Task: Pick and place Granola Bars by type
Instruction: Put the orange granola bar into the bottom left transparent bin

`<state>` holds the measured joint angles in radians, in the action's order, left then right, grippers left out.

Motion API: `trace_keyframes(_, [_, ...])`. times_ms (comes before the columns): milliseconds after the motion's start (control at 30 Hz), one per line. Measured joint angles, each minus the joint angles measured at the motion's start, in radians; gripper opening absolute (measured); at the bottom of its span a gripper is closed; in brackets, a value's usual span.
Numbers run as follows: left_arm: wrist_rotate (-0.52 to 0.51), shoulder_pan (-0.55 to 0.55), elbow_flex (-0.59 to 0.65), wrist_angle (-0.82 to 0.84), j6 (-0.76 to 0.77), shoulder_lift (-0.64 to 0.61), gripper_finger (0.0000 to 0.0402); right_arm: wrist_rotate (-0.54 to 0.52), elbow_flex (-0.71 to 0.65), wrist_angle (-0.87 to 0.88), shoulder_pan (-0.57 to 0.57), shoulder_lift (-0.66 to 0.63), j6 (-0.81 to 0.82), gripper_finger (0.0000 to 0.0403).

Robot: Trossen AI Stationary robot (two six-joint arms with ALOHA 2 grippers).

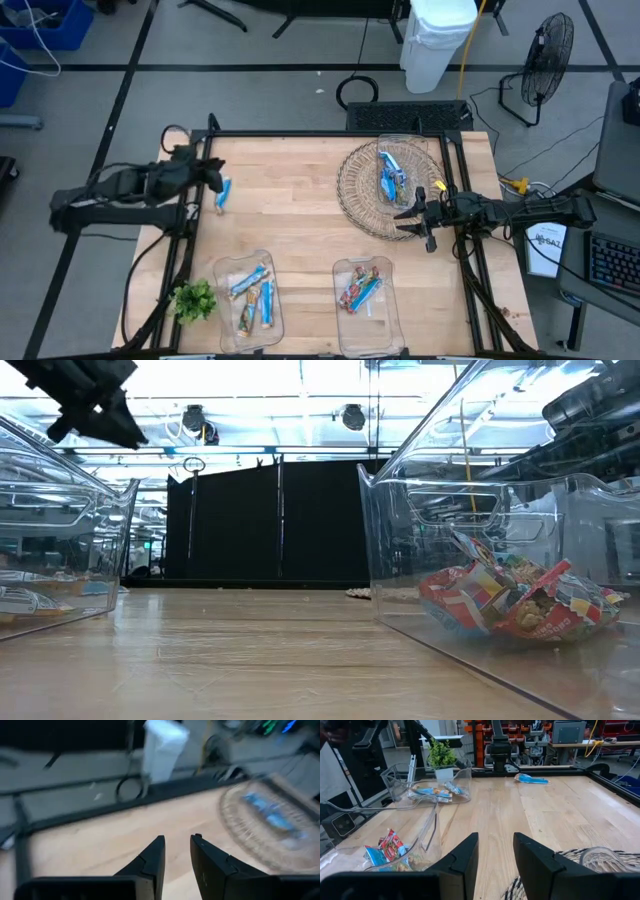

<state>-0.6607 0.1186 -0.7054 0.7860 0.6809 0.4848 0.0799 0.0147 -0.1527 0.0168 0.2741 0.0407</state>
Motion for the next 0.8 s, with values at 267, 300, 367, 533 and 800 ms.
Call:
trace_keyframes(267, [0.318, 0.283, -0.072, 0.092, -0.017, 0.244, 0.0097, 0.0, 0.0, 0.0, 0.0, 0.0, 0.0, 0.0114])
trace_keyframes(300, [0.351, 0.307, -0.072, 0.117, -0.015, 0.284, 0.0097, 0.0, 0.0, 0.0, 0.0, 0.0, 0.0, 0.0114])
trace_keyframes(367, [0.398, 0.346, -0.066, 0.171, -0.009, 0.369, 0.0097, 0.0, 0.0, 0.0, 0.0, 0.0, 0.0, 0.0114])
trace_keyframes(533, [0.424, 0.386, -0.056, 0.337, 0.071, 0.565, 0.0097, 0.0, 0.0, 0.0, 0.0, 0.0, 0.0, 0.0114])
trace_keyframes(800, [0.453, 0.346, -0.055, 0.376, 0.142, 0.774, 0.0101, 0.0, 0.0, 0.0, 0.0, 0.0, 0.0, 0.0114])
